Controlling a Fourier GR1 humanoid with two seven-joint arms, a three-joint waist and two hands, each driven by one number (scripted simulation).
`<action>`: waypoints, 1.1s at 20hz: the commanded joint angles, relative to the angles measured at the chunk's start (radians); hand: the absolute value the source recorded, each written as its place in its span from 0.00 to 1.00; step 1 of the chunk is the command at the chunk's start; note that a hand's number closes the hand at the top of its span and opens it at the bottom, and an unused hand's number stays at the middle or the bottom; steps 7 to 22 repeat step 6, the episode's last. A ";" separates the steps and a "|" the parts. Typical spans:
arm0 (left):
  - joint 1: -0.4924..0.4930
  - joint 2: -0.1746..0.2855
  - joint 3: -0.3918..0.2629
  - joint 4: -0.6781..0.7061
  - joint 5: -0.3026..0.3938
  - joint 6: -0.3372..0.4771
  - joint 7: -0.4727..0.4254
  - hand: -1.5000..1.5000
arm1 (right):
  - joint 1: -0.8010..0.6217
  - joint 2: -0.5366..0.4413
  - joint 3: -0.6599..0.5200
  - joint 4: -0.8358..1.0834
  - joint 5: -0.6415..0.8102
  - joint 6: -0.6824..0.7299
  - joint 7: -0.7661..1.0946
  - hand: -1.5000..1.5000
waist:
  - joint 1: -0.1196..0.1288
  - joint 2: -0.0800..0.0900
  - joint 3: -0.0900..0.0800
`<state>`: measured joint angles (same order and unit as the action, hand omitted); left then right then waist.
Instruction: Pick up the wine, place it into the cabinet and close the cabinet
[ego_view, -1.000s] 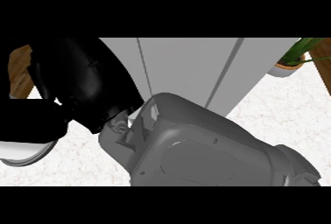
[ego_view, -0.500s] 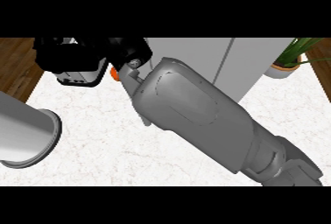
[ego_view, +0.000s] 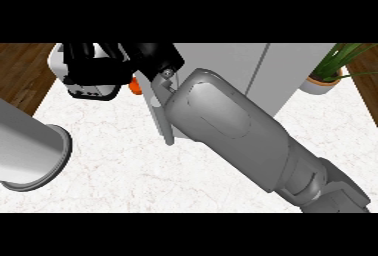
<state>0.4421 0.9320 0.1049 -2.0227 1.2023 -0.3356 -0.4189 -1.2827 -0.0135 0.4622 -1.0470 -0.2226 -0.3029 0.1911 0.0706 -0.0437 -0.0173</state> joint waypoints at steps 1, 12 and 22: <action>-0.002 0.005 0.004 0.008 -0.003 0.009 0.011 1.00 | 0.074 -0.110 -0.049 0.190 0.039 -0.032 -0.018 1.00 | -0.026 0.079 0.014; -0.020 -0.007 0.003 0.000 0.006 0.026 0.010 1.00 | 0.098 -0.110 -0.046 0.190 0.040 -0.017 -0.057 1.00 | -0.035 0.078 0.014; -0.020 -0.007 0.003 0.000 0.006 0.026 0.010 1.00 | 0.098 -0.110 -0.046 0.190 0.040 -0.017 -0.057 1.00 | -0.035 0.078 0.014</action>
